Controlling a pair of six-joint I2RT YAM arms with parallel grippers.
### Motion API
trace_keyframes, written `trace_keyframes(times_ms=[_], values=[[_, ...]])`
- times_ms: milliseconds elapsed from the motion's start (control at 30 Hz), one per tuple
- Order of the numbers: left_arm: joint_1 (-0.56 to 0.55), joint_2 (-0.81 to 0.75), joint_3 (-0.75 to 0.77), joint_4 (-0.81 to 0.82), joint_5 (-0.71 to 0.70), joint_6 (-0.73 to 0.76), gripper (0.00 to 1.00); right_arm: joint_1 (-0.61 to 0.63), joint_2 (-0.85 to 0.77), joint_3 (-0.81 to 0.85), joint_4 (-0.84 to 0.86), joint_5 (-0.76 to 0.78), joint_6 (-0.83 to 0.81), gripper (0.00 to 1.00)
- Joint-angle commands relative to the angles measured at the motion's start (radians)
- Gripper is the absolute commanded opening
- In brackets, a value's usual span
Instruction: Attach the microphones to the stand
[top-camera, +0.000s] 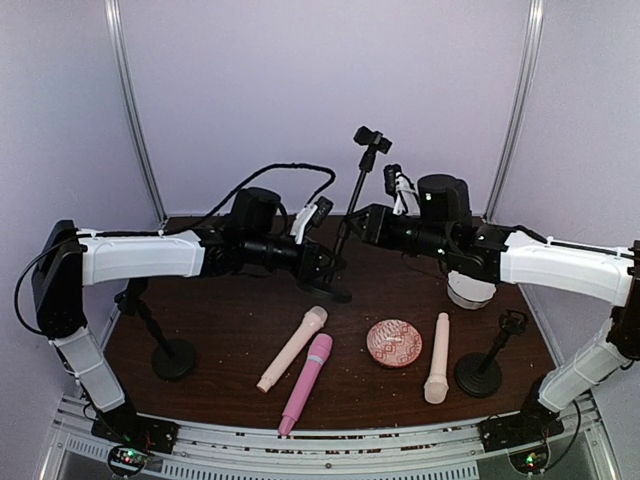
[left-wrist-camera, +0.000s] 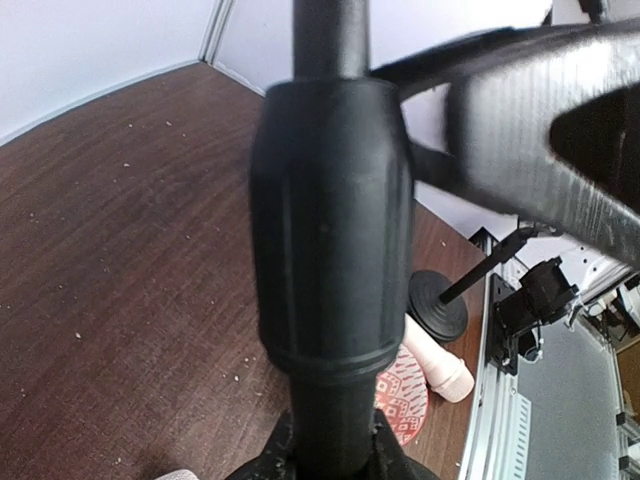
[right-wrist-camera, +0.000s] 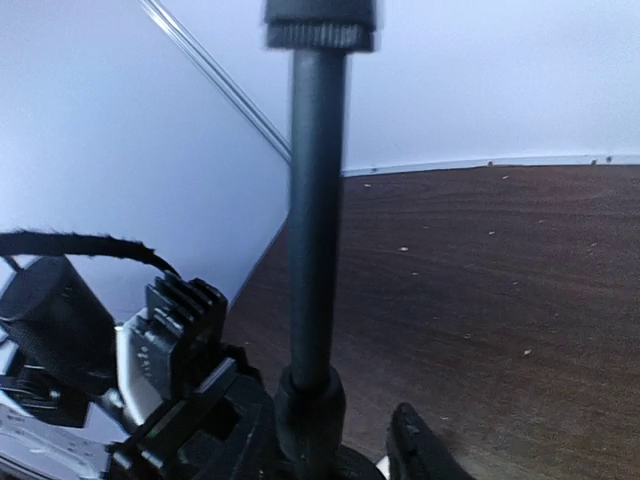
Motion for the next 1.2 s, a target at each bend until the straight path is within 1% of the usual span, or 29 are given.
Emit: trace_keyframes(times_ms=[0, 33, 67, 100, 133, 233, 333, 467, 500, 600, 633, 733, 867, 900, 1000, 1033, 1133, 1167], values=[[0.026, -0.036, 0.059, 0.159, 0.144, 0.002, 0.0, -0.138, -0.068, -0.073, 0.181, -0.403, -0.032, 0.48], [0.026, -0.034, 0.061, 0.174, 0.186, -0.002, 0.0, -0.159, -0.068, -0.095, 0.247, -0.519, -0.037, 0.51], [0.026, -0.034, 0.062, 0.194, 0.223, -0.005, 0.0, -0.169, -0.069, -0.132, 0.399, -0.616, -0.021, 0.56], [0.026, -0.034, 0.06, 0.21, 0.257, -0.008, 0.0, -0.173, -0.069, -0.161, 0.481, -0.678, 0.004, 0.6], [0.027, -0.033, 0.059, 0.227, 0.287, -0.013, 0.0, -0.176, -0.069, -0.178, 0.502, -0.698, 0.009, 0.61], [0.026, -0.027, 0.063, 0.257, 0.347, -0.032, 0.0, -0.174, -0.046, -0.158, 0.436, -0.682, -0.03, 0.6], [0.026, -0.021, 0.063, 0.263, 0.361, -0.039, 0.0, -0.17, -0.01, -0.157, 0.495, -0.692, 0.004, 0.59], [0.023, -0.008, 0.065, 0.278, 0.374, -0.06, 0.0, -0.155, 0.048, -0.133, 0.583, -0.721, 0.063, 0.52], [0.023, -0.007, 0.065, 0.278, 0.375, -0.059, 0.0, -0.152, 0.054, -0.129, 0.591, -0.721, 0.066, 0.48], [0.022, -0.006, 0.065, 0.276, 0.373, -0.058, 0.0, -0.148, 0.065, -0.123, 0.599, -0.72, 0.062, 0.32], [0.022, -0.006, 0.065, 0.275, 0.37, -0.058, 0.0, -0.146, 0.068, -0.123, 0.6, -0.72, 0.06, 0.28], [0.02, -0.003, 0.069, 0.263, 0.368, -0.056, 0.0, -0.144, 0.063, -0.128, 0.595, -0.71, 0.047, 0.24], [0.018, 0.003, 0.071, 0.257, 0.365, -0.056, 0.0, -0.141, 0.04, -0.128, 0.553, -0.691, 0.008, 0.27], [0.018, 0.004, 0.073, 0.253, 0.363, -0.055, 0.0, -0.14, 0.034, -0.126, 0.546, -0.69, 0.001, 0.29], [0.018, 0.006, 0.075, 0.248, 0.363, -0.052, 0.0, -0.141, 0.028, -0.11, 0.511, -0.685, -0.018, 0.43], [0.018, 0.006, 0.075, 0.247, 0.363, -0.052, 0.0, -0.141, 0.027, -0.105, 0.498, -0.682, -0.025, 0.44], [0.019, 0.005, 0.077, 0.242, 0.362, -0.049, 0.0, -0.142, 0.035, -0.098, 0.497, -0.687, -0.019, 0.41], [0.019, 0.006, 0.077, 0.24, 0.362, -0.047, 0.0, -0.143, 0.039, -0.101, 0.51, -0.693, -0.005, 0.39]])
